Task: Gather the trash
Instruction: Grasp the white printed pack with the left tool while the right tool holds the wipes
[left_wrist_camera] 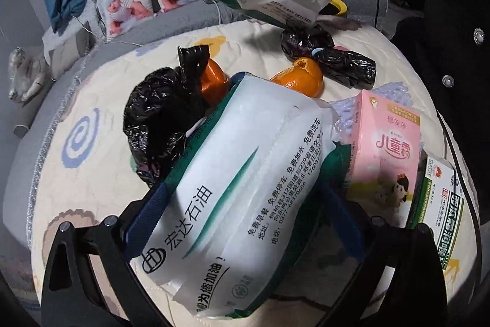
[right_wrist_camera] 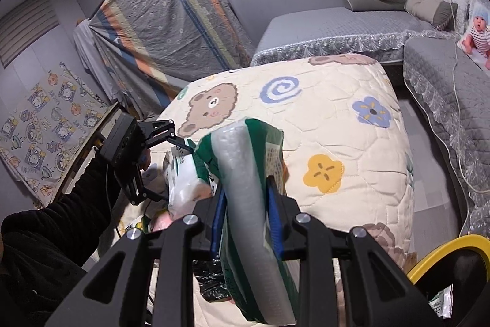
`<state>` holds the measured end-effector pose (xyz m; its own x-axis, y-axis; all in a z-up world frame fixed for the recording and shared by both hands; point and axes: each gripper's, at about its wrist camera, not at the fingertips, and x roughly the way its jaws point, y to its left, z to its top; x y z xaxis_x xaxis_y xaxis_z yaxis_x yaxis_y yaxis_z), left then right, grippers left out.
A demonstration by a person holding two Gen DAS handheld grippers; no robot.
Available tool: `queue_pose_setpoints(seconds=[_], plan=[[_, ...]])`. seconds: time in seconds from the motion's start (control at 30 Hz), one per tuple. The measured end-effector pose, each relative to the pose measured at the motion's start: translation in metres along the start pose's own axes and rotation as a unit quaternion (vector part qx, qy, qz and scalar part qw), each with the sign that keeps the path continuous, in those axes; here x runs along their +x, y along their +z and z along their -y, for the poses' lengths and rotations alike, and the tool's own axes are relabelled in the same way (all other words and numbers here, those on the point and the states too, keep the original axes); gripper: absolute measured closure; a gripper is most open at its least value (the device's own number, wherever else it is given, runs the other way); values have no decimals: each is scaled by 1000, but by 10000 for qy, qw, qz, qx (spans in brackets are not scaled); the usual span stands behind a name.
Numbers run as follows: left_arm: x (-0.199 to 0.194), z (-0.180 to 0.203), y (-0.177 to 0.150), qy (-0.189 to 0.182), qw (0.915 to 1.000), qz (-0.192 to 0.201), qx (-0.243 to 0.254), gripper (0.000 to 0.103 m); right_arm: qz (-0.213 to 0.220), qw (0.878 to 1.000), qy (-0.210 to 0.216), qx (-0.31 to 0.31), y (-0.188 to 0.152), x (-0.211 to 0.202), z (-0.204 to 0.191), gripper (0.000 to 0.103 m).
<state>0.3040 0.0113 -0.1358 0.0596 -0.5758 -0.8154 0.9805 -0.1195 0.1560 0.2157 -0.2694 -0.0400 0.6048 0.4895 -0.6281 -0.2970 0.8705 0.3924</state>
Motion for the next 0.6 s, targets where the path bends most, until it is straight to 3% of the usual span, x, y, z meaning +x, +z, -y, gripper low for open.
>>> queue_pose_setpoints(seconds=[0.23, 0.37, 0.47, 0.53, 0.57, 0.6], plan=[[9, -12, -7, -216, 9988, 53, -429, 9, 11, 10000, 36, 79, -5, -1, 1, 79], [10, -15, -9, 2, 9961, 107, -874, 17, 86, 9997, 142, 197, -11, -7, 3, 79], [1, -14, -12, 257, 9916, 355, -1214, 50, 145, 9995, 214, 203, -17, -14, 0, 79], [-15, -19, -19, 557, 9829, 593, -1653, 81, 212, 9993, 254, 189, -21, -21, -2, 79], [-21, -20, -22, 725, 9793, 658, -1774, 91, 252, 9991, 276, 188, -22, -25, -3, 79], [-27, -21, -25, 924, 9737, 667, -1972, 91, 284, 9990, 301, 192, -23, -28, -4, 79]])
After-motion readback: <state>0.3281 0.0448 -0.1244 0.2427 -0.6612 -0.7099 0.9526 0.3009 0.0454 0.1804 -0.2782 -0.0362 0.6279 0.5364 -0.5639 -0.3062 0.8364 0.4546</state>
